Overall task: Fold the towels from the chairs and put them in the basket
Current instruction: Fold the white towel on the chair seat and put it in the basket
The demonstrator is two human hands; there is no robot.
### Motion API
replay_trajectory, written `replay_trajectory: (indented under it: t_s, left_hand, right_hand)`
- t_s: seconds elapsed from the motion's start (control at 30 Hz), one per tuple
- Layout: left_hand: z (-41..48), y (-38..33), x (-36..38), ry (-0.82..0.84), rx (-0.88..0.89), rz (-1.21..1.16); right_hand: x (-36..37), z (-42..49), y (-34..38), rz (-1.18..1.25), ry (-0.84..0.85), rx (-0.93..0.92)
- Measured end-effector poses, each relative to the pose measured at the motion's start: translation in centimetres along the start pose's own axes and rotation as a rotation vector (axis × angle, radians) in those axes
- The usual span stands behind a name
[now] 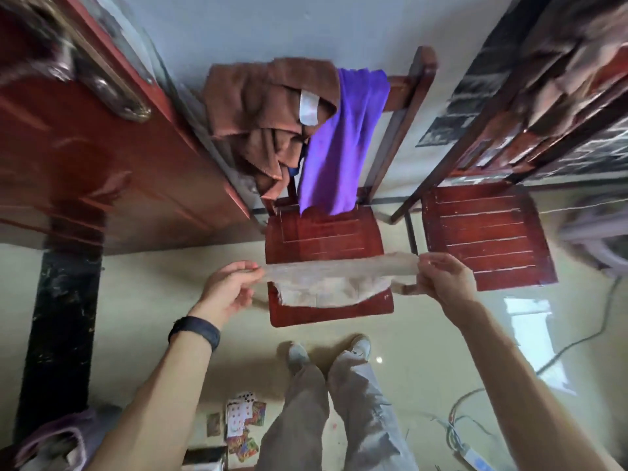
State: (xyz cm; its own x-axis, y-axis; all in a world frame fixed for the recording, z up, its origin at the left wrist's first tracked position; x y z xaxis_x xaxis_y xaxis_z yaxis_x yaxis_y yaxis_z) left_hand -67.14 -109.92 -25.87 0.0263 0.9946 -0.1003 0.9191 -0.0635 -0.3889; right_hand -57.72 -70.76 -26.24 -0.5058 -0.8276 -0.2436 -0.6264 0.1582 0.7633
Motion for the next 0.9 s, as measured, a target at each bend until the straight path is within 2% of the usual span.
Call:
replay_trajectory:
  t_s: [0.1,0.17,0.37,0.47,0.5,0.57,0.67,0.8,0.9]
  left_hand:
    - [-2.9,-0.5,-1.4,-0.077,-0.032,0.190]
    - [-4.1,-0.9,-1.8,-0.107,-0.008,0.215]
    - [-7.4,-2.9,-2.3,-0.003,0.063,0.245]
    - [-9.1,-4.4,-2.3,0.016,0.217,0.353]
    - [-9.6,-5.0,-2.3,0.021,0.297,0.426]
    - [-10.0,-5.9,-2.5,-0.020,0.489,0.631]
    - [-11.0,-7.3,-3.0,-0.211,0.719,0.903]
    - [-12.0,-8.3,-2.9,-0.314,0.832,1.085]
    - [-12.1,-8.5,-2.6,-0.425,0.927,1.238]
  right_hand:
    - [0.0,-3.3,0.6,-0.097,0.000,0.053]
    - [0.2,-4.9,1.4,-0.074,-0.012,0.039]
    - [-1.0,-7.2,3.2,0.039,0.047,-0.016]
    - [-1.2,-8.0,4.8,0.005,0.110,-0.086]
    - [-1.3,-8.4,5.4,-0.068,0.149,-0.135]
    - [-1.4,-9.1,7.0,-0.359,0.207,-0.271]
    - [-1.2,-9.8,8.9,-0.748,0.185,-0.533]
    - [-0.9,-9.9,10.3,-1.001,0.115,-0.864]
    - [-1.0,-9.7,10.3,-1.093,0.105,-0.897]
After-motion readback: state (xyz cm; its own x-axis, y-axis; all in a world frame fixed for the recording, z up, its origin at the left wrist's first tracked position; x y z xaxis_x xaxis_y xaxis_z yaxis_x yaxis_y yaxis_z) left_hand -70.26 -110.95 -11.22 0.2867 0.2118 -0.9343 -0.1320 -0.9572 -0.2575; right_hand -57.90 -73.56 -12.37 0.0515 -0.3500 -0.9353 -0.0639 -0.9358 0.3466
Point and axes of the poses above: each hand's wrist, its own z-axis towards the middle knuckle, its own x-axis out of the palm, y = z × x, the point moved 3 cm from there along z, towards the middle knuckle, and after that the axes turned 8 degrees about -x, right-handed, at the moved point
